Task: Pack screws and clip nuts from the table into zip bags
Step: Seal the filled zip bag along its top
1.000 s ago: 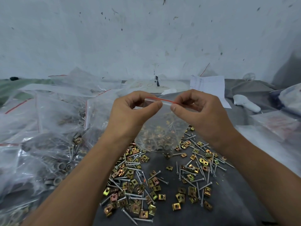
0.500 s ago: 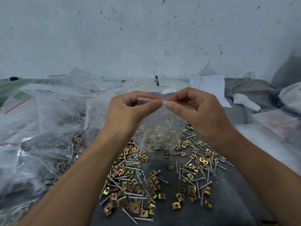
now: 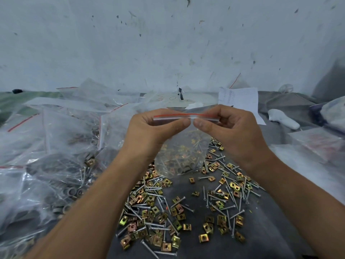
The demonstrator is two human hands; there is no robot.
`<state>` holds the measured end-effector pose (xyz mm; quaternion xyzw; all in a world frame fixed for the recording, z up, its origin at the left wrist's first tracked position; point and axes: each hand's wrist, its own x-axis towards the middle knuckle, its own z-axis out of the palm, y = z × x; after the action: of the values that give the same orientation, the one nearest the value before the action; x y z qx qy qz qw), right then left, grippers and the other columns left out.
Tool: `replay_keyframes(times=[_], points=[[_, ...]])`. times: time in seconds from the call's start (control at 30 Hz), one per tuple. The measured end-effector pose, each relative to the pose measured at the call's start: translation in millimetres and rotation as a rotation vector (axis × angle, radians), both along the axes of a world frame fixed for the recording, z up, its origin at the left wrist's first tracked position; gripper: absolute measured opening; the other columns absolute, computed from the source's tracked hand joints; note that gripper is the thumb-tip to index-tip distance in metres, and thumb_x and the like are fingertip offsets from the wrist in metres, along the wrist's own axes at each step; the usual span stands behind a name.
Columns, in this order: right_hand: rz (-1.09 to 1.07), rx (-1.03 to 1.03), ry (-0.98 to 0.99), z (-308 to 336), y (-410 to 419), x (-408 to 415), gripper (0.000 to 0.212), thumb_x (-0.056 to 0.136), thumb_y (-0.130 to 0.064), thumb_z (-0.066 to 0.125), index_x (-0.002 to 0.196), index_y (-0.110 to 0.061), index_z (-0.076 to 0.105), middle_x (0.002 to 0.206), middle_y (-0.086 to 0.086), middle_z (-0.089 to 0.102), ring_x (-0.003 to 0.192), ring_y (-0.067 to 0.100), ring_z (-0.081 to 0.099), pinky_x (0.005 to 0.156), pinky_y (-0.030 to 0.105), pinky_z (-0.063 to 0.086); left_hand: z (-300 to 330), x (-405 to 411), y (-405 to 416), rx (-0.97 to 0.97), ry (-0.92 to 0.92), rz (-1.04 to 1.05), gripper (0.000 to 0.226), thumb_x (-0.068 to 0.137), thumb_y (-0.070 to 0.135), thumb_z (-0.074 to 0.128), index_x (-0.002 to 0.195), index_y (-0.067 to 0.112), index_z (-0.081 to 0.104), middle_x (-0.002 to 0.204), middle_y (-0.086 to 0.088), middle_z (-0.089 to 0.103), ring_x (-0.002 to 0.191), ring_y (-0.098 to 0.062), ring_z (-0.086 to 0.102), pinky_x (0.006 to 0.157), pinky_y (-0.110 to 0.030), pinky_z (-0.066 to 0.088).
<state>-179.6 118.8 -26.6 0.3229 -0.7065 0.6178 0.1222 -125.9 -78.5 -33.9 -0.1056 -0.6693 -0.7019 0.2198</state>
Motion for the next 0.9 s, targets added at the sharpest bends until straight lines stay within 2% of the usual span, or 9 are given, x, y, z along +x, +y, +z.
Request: replay_keyframes(times=[0.1,0.17,0.23,0.4,0.53,0.67,0.73,0.8,0.9], points=[[0.034,0.008,-0.002,0.7,0.0,0.5,0.014,0.085,-0.019,0.083,0.095,-0.01,0.078,0.084,0.006,0.076,0.077,0.021,0.071,0.074,0.033,0.059,-0.2,-0.4,2.9,0.01,0.007,-0.01,0.021,0.074,0.024,0.088,0.093,0.016,0.087,0.091,-0.004,0.083,0.077,-0.005,0.074,0.066,-0.013,0.052],[0.063,0.011,0.001,0.4,0.1,0.9,0.012,0.085,-0.015,0.083,0.094,-0.009,0.078,0.079,0.0,0.073,0.074,0.009,0.067,0.07,0.021,0.053,-0.1,-0.1,4.4,0.0,0.008,-0.015,0.022,0.073,0.025,0.088,0.092,0.015,0.086,0.09,-0.004,0.082,0.074,-0.004,0.072,0.064,-0.013,0.051],[0.083,0.002,-0.005,0.1,0.4,0.7,0.01,0.085,-0.013,0.082,0.092,-0.008,0.078,0.076,-0.004,0.071,0.073,0.006,0.065,0.07,0.018,0.05,0.3,0.5,5.6,-0.003,0.014,-0.016,0.023,0.072,0.025,0.088,0.091,0.013,0.085,0.089,-0.005,0.082,0.074,-0.005,0.072,0.064,-0.014,0.051],[0.118,-0.006,-0.039,1.6,0.0,1.9,0.011,0.081,-0.013,0.084,0.089,-0.007,0.078,0.076,-0.004,0.071,0.076,0.007,0.065,0.073,0.019,0.05,1.7,1.7,4.5,0.017,0.019,-0.014,0.023,0.071,0.021,0.087,0.09,0.008,0.084,0.091,-0.009,0.082,0.081,-0.009,0.075,0.068,-0.015,0.053],[0.132,-0.031,-0.076,3.0,-1.0,1.3,0.018,0.074,-0.015,0.086,0.087,-0.006,0.078,0.081,0.006,0.075,0.082,0.017,0.07,0.079,0.029,0.056,2.1,1.7,5.8,0.014,0.003,-0.024,0.008,0.078,0.011,0.086,0.085,0.012,0.084,0.084,-0.005,0.08,0.077,-0.008,0.073,0.067,-0.015,0.052],[0.096,-0.012,-0.089,2.7,-3.7,1.2,0.014,0.075,-0.019,0.087,0.088,-0.015,0.082,0.084,0.011,0.076,0.083,0.021,0.07,0.083,0.039,0.058,2.1,2.6,7.4,0.009,0.009,0.002,0.012,0.085,0.002,0.082,0.083,0.014,0.084,0.08,-0.003,0.08,0.073,-0.006,0.072,0.065,-0.015,0.052],[0.082,-0.011,-0.095,1.6,-3.7,0.1,0.015,0.077,-0.024,0.087,0.09,-0.019,0.083,0.082,0.006,0.076,0.081,0.017,0.069,0.081,0.033,0.058,2.2,3.3,8.3,0.047,-0.002,0.026,0.013,0.084,0.004,0.084,0.082,0.016,0.085,0.079,-0.001,0.08,0.07,-0.006,0.072,0.065,-0.017,0.052],[0.088,-0.06,-0.124,0.0,-3.1,-1.9,0.022,0.076,-0.026,0.085,0.093,-0.014,0.081,0.084,0.006,0.077,0.08,0.014,0.07,0.08,0.028,0.058,2.2,2.3,6.6,0.085,-0.024,0.075,0.009,0.081,0.012,0.088,0.081,0.02,0.085,0.076,0.002,0.078,0.068,-0.009,0.067,0.066,-0.024,0.051],[0.082,-0.116,-0.16,-1.3,-1.3,-4.2,0.027,0.076,-0.026,0.083,0.096,-0.009,0.079,0.093,0.013,0.078,0.083,0.015,0.07,0.084,0.03,0.058,1.7,0.1,0.6,0.087,-0.039,0.109,0.006,0.076,0.023,0.087,0.082,0.024,0.085,0.076,0.001,0.076,0.071,-0.012,0.064,0.069,-0.031,0.051]])
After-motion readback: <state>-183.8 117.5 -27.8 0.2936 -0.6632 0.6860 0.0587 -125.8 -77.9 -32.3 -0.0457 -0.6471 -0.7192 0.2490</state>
